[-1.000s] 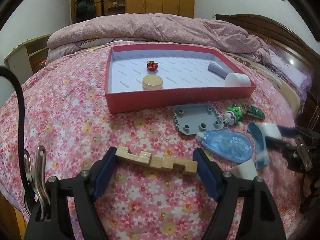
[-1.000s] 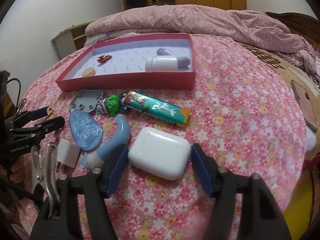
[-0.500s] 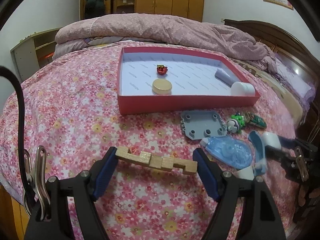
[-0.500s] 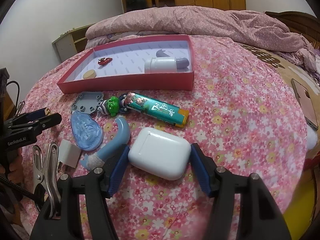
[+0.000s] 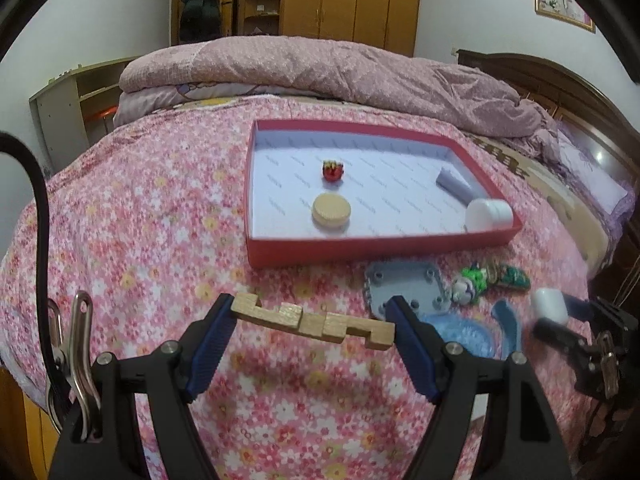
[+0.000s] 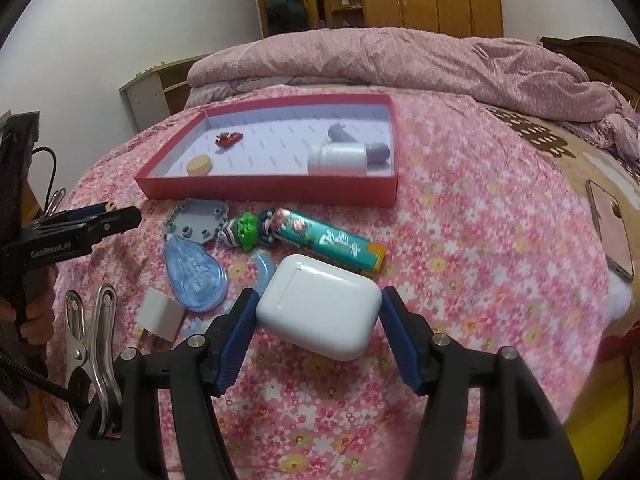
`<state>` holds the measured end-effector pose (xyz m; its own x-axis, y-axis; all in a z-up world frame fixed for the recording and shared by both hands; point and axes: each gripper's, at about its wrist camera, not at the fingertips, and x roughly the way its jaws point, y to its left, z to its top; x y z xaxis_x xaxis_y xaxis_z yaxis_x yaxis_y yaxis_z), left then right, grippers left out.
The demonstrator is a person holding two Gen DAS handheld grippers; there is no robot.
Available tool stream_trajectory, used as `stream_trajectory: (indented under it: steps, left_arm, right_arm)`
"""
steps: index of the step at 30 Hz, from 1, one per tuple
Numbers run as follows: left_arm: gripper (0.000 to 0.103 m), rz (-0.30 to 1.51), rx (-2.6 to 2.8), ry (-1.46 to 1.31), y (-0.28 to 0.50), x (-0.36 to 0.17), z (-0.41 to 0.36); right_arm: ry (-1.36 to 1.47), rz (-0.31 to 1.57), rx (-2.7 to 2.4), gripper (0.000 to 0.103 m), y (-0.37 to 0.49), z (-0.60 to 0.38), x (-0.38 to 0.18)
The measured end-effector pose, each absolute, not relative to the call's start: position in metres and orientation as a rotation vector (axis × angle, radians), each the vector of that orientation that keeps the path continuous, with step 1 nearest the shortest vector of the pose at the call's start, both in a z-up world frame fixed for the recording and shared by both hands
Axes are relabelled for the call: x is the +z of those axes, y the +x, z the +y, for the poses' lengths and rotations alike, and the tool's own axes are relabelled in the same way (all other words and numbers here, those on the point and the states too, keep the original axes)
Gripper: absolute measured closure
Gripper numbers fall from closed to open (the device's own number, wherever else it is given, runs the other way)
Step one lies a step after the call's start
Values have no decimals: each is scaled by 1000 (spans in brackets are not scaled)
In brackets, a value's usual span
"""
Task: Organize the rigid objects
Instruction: 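Grasp the tan wooden block chain with the left tool while the right tool grasps the white earbud case, then carry both items into the pink box and open both tools to release them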
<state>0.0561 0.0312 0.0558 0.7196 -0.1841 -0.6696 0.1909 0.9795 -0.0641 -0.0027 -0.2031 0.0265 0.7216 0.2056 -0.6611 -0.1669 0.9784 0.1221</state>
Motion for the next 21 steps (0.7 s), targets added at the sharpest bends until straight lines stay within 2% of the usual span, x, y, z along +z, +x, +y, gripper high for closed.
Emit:
stream_trajectory:
  steps: [21]
  left_arm:
    - [23,686,-213,60,147,97,-8]
  right_arm:
    - [16,685,281,40,61,-203,77]
